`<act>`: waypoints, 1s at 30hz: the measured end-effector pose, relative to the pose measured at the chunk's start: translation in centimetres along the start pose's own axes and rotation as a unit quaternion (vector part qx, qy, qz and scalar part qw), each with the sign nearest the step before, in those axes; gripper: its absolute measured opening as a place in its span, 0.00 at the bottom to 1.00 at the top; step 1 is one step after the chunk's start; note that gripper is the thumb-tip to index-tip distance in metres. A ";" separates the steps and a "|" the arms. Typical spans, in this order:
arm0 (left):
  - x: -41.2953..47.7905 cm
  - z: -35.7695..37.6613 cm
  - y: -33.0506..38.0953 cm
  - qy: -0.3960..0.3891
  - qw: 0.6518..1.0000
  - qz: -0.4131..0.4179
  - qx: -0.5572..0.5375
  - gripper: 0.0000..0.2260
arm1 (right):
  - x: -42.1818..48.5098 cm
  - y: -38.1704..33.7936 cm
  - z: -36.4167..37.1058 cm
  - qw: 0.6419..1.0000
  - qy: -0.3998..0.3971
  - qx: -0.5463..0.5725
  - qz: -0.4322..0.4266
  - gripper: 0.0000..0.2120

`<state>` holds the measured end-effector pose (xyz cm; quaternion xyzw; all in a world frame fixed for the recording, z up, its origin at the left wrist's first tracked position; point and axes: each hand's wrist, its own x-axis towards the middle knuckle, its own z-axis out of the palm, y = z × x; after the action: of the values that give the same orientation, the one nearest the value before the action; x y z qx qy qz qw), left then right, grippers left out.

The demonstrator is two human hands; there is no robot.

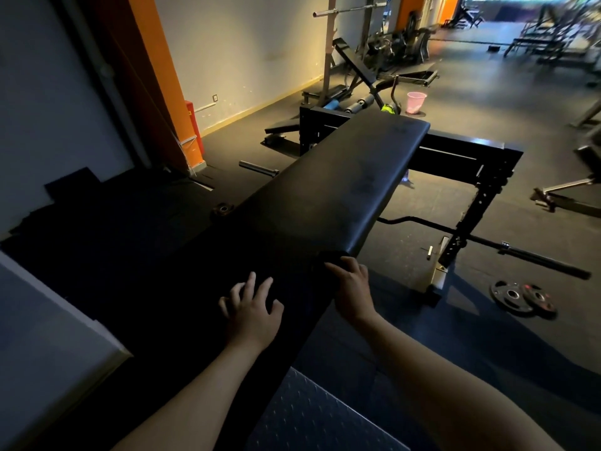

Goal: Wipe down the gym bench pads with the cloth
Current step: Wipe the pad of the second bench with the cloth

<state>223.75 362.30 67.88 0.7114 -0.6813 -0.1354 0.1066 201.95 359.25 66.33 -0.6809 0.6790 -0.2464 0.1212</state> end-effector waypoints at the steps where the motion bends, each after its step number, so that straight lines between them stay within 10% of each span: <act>1: 0.0 -0.1 0.2 -0.002 1.000 -0.004 -0.001 0.24 | -0.2 0.3 0.0 0.999 0.022 0.027 0.029 0.22; 5: 0.6 -0.5 0.9 -0.012 0.999 -0.034 -0.016 0.24 | 1.2 0.1 -0.8 0.985 0.069 0.114 0.109 0.22; 16: 9.6 -0.1 5.1 0.007 0.981 -0.190 -0.029 0.25 | 14.4 -3.9 2.4 0.943 -0.158 -0.012 -0.292 0.19; 30: 13.5 1.7 6.4 0.057 0.953 -0.287 0.083 0.29 | 28.8 -12.5 10.1 0.922 -0.199 0.072 -0.325 0.19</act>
<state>217.63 348.59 67.80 0.8897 -0.4502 -0.0623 0.0428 216.61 329.80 68.90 -0.8884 0.3628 -0.1802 0.2159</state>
